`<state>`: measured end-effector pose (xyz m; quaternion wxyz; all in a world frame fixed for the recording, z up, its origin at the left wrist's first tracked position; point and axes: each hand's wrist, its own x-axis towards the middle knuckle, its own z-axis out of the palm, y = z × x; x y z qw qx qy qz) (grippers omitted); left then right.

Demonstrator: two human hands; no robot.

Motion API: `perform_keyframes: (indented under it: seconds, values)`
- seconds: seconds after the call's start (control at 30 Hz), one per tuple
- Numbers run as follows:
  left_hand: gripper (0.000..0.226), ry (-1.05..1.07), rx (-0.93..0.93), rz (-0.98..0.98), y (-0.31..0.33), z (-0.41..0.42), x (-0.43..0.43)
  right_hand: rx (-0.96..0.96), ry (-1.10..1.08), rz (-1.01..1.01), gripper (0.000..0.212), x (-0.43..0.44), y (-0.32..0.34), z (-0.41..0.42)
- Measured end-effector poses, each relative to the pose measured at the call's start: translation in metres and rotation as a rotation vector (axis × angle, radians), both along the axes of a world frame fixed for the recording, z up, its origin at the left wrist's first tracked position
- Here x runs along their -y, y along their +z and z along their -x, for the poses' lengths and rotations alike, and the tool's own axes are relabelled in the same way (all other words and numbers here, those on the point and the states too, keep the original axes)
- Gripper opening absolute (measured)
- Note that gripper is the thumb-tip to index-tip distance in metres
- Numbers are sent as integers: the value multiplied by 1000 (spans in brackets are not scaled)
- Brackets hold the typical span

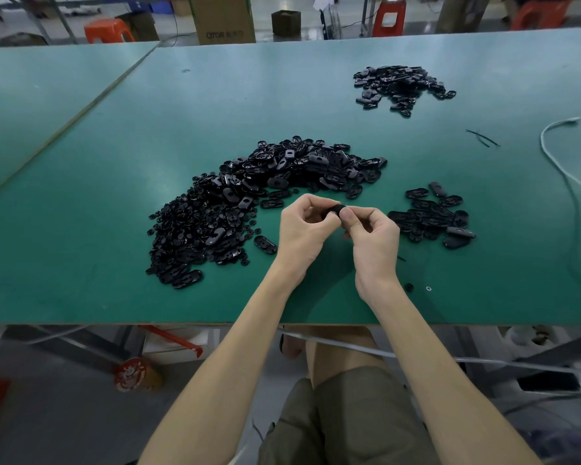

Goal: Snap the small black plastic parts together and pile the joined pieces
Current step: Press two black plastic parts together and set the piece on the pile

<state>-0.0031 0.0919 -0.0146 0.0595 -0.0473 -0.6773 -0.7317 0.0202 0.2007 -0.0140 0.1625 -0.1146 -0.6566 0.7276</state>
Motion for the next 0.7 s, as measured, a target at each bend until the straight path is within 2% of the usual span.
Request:
perform_keyframes:
  seconds: [0.1,0.23,0.7]
  values:
    - [13,-38,-20,-21,0,0,2,-11,-35,47,11,0,1,0]
    - [18,-78,-15,-77,1,-1,4,-20,-51,67,10,-1,0,0]
    - [14,-53,-57,-45,3,-3,2,-29,-36,58,9,-1,-2,1]
